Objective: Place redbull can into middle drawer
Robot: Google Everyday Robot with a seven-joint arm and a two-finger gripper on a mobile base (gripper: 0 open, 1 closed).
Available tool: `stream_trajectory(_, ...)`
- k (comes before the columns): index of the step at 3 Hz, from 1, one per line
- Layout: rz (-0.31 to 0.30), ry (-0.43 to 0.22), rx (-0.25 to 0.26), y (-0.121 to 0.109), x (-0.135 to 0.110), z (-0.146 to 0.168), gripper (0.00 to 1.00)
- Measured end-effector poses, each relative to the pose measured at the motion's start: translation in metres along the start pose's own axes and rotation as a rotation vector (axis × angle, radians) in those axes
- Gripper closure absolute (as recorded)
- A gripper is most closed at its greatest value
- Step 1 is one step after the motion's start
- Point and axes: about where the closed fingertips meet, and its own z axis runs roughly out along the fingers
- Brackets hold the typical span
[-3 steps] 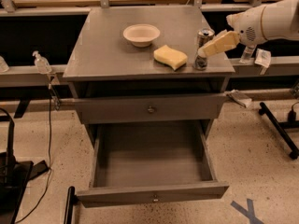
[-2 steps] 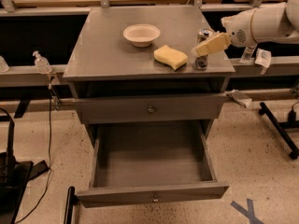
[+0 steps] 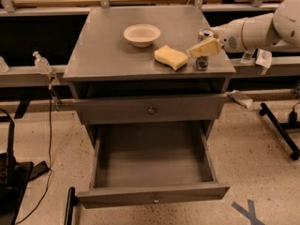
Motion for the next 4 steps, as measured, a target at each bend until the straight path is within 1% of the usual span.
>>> stream_trajectory(1, -0.034, -0.068, -0.021, 0.003, 0.001, 0.001, 0.56)
stream_trajectory(2, -0.056, -0.232, -0.067, 0.009, -0.005, -0.013, 0.79)
stream_trajectory(3, -0.139, -0.399, -0.124, 0.036, -0.034, -0.043, 0.99)
stream_trajectory(4, -0.205, -0.465, -0.186, 0.076, -0.053, -0.075, 1.00)
